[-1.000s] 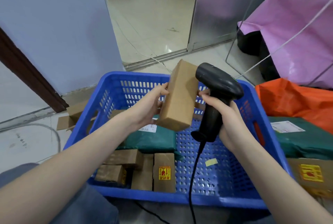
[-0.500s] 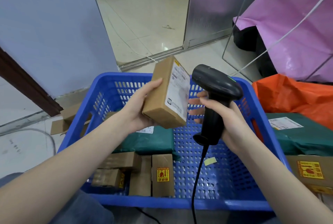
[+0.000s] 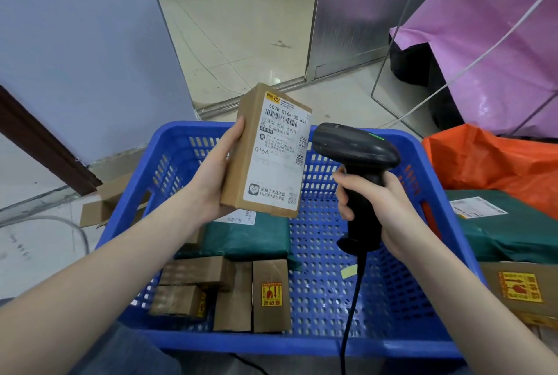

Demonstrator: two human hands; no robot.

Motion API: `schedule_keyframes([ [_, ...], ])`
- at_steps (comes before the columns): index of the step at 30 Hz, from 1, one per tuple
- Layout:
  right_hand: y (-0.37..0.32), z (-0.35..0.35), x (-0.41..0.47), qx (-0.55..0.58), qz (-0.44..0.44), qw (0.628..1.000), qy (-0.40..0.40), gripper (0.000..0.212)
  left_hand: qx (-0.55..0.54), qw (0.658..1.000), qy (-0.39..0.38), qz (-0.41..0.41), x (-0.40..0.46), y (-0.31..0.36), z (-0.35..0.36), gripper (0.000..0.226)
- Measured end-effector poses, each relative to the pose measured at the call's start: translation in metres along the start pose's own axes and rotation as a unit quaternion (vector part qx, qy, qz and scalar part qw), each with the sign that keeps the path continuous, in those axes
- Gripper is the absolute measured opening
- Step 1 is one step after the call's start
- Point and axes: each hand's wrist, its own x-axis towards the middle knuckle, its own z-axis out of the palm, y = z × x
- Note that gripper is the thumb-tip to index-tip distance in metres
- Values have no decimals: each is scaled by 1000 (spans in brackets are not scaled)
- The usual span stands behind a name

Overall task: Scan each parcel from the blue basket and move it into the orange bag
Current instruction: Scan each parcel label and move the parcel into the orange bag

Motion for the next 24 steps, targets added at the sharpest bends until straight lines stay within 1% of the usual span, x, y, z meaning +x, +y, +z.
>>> schedule_keyframes([
  [5, -2, 0, -1, -24, -1, 1000, -9, 17, 12, 1000, 5, 14, -1, 2, 0, 54],
  [9, -4, 3, -4, -11, 7, 1000, -19, 14, 52, 997, 17, 53, -1, 0, 4, 51],
  [12, -5, 6, -5, 1, 15, 1000, -27, 15, 42, 997, 3, 65, -2, -2, 7, 45],
  [15, -6, 5, -5, 3, 21, 1000, -20, 21, 44, 997, -15, 63, -2, -2, 8, 37],
  [18, -4, 3, -3, -5, 33, 999, -4, 29, 45, 997, -20, 66, -2, -3, 8, 37],
  [22, -3, 2, -3, -17, 37, 999, 6, 32, 45, 996, -19, 70, -1, -3, 8, 37],
  [24, -3, 2, -3, -15, 34, 999, 9, 30, 44, 996, -18, 73, -1, -3, 8, 37],
])
